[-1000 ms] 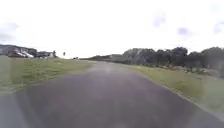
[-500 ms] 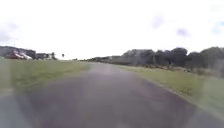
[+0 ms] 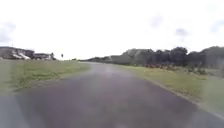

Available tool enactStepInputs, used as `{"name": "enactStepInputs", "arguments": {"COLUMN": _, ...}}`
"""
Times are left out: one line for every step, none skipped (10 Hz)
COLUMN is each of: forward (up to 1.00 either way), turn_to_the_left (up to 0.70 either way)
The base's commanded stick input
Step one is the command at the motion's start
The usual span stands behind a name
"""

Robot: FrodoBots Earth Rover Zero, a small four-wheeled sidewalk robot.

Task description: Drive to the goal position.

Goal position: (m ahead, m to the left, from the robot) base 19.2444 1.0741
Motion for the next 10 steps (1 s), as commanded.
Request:
{"name": "enactStepInputs", "arguments": {"forward": 0.70, "turn_to_the_left": 0.03}}
{"name": "enactStepInputs", "arguments": {"forward": 0.70, "turn_to_the_left": 0.03}}
{"name": "enactStepInputs", "arguments": {"forward": 0.70, "turn_to_the_left": 0.03}}
{"name": "enactStepInputs", "arguments": {"forward": 0.70, "turn_to_the_left": 0.03}}
{"name": "enactStepInputs", "arguments": {"forward": 0.70, "turn_to_the_left": 0.03}}
{"name": "enactStepInputs", "arguments": {"forward": 0.70, "turn_to_the_left": 0.03}}
{"name": "enactStepInputs", "arguments": {"forward": 0.70, "turn_to_the_left": 0.04}}
{"name": "enactStepInputs", "arguments": {"forward": 0.70, "turn_to_the_left": 0.06}}
{"name": "enactStepInputs", "arguments": {"forward": 0.70, "turn_to_the_left": 0.10}}
{"name": "enactStepInputs", "arguments": {"forward": 0.70, "turn_to_the_left": 0.06}}
